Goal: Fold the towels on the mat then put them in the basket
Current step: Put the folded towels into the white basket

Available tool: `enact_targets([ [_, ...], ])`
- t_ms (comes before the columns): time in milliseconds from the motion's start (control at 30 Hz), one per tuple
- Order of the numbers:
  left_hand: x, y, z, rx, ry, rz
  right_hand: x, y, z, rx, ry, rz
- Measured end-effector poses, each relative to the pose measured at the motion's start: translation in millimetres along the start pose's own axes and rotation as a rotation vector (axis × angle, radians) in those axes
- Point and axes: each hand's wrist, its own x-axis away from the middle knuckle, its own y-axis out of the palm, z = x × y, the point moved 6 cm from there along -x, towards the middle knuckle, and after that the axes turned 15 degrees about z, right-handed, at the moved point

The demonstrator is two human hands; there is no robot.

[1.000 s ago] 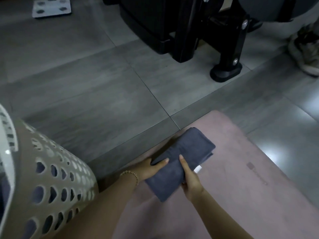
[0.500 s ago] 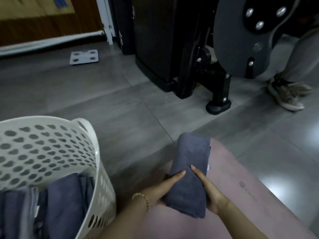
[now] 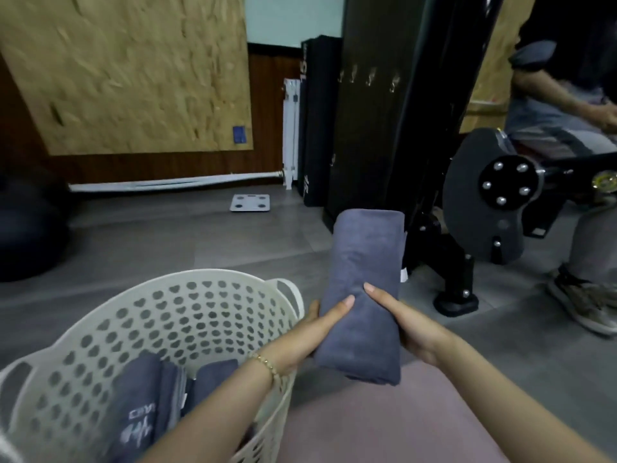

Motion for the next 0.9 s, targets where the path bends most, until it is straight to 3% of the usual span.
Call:
enact_targets([
  [233, 64, -133, 9, -0.095, 0.013, 0.119, -4, 138, -1, 0.000, 0.038, -0.193],
  [333, 85, -197, -7, -0.126, 0.053, 0.374, -17, 184, 19, 0.003, 0.115, -0.232],
  [433, 103, -267, -44, -0.484, 0.144, 0.651, -33, 220, 53, 0.048, 0.213, -0.281],
  [500, 115, -293, -69, -0.778, 0.192, 0.694, -46, 238, 79, 0.099, 0.275, -0.280],
  [567, 122, -308, -92, -0.910, 0.238, 0.716, -58, 255, 106, 0.191, 0.323, -0.290],
  [767, 126, -323, -105, -0.758, 0.281, 0.876, -91, 295, 181, 0.309, 0.494, -0.332],
  [900, 127, -319, -103, -0.786, 0.258, 0.863, -110, 311, 226, 0.330, 0.564, -0.351],
])
